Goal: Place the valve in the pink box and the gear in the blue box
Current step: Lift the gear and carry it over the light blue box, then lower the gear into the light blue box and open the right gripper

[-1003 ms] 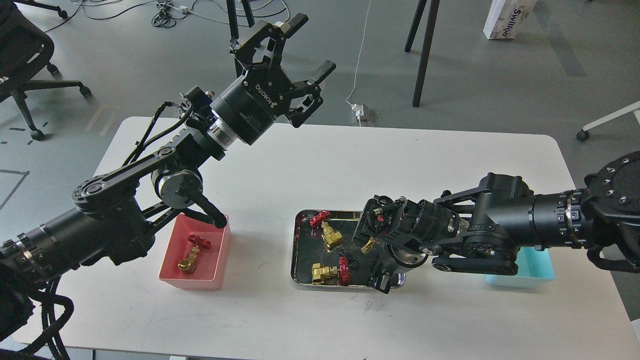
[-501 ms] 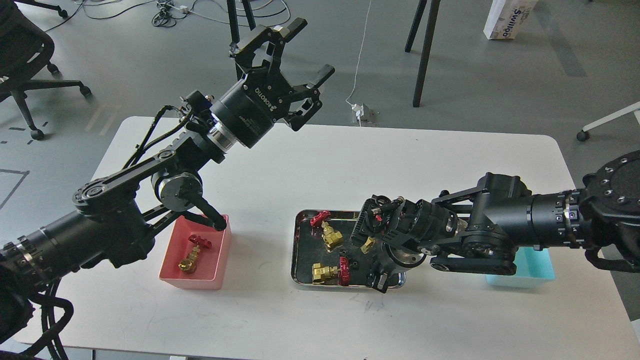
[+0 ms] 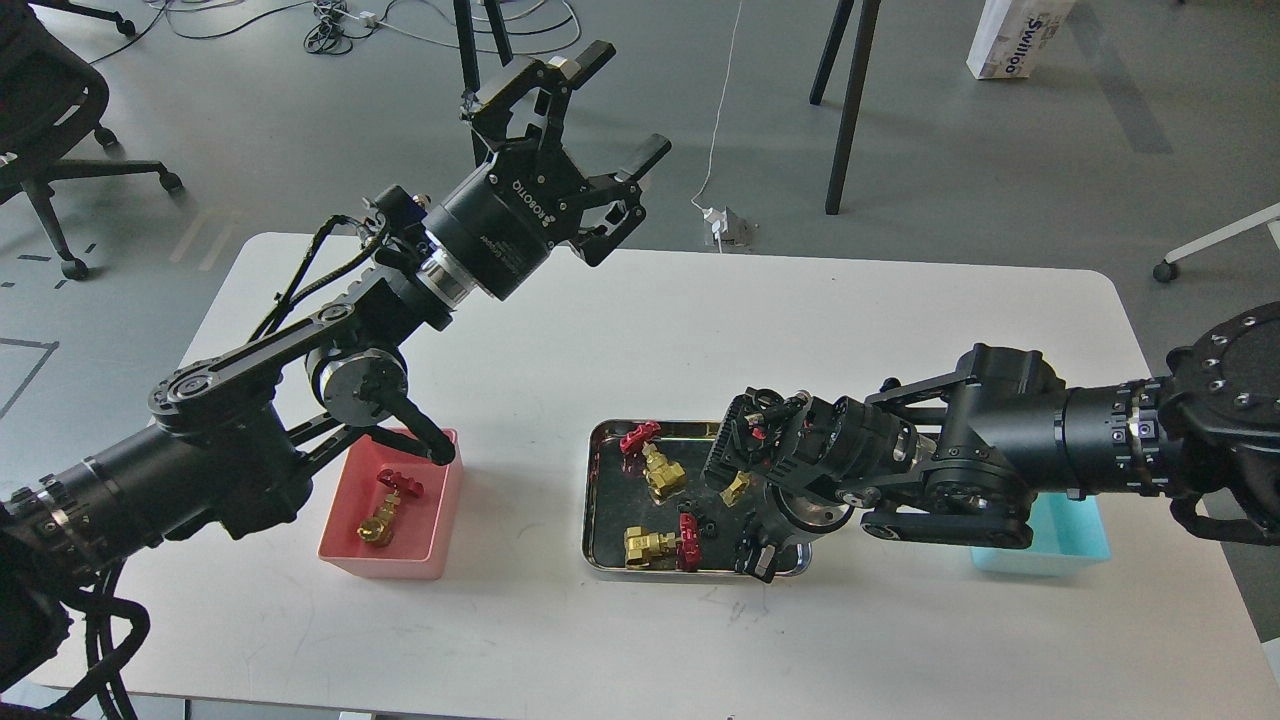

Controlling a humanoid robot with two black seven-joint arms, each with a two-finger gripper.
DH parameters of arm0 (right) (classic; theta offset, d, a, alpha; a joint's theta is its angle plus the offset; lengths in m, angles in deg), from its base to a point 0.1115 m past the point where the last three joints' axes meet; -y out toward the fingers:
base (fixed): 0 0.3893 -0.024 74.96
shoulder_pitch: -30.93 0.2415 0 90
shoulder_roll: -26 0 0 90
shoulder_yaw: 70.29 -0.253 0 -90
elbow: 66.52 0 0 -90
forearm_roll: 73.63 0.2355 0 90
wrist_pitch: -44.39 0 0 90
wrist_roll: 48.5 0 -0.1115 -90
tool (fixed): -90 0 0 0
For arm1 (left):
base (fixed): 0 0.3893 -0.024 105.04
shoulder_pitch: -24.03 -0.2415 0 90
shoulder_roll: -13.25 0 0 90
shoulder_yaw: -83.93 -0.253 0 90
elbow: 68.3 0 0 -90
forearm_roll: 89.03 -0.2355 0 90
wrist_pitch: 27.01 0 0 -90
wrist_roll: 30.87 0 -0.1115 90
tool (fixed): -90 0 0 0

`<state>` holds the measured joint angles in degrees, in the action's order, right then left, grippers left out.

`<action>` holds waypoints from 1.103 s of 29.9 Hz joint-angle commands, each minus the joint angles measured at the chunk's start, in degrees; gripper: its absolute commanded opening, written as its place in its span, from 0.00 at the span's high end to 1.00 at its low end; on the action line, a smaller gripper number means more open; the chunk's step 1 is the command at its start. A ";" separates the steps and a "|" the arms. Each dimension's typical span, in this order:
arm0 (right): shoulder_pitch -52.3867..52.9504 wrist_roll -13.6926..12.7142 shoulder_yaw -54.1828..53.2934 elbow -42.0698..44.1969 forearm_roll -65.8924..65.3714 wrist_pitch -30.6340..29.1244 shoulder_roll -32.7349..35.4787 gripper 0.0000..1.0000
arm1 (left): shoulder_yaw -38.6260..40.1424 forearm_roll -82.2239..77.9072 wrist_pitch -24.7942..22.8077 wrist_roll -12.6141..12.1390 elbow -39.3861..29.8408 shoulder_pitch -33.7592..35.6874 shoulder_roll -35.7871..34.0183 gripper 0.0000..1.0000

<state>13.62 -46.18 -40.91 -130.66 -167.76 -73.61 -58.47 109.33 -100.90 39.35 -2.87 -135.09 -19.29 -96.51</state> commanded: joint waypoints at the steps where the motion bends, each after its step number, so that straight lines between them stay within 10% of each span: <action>1: 0.17 0.06 -0.03 -0.10 0.09 0.00 0.27 0.93 | 0.00 0.00 0.00 0.00 0.00 -0.01 0.07 0.16; 10: 6.31 0.06 -5.11 -4.23 6.67 0.00 7.46 0.95 | -0.08 0.00 0.09 0.00 0.00 -0.09 0.16 0.16; 24: 0.80 -0.03 -17.60 -17.67 13.53 0.00 54.92 0.95 | -0.44 0.00 0.09 0.00 0.17 -0.27 2.18 0.16; 33: -7.30 -0.03 -17.87 -18.92 13.45 0.00 56.61 0.94 | -0.79 -0.43 0.09 0.00 0.17 -0.53 2.97 0.15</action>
<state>7.41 -46.20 -58.78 -149.68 -154.37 -73.63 -1.93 108.57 -101.13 39.44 -2.86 -134.91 -19.78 -93.55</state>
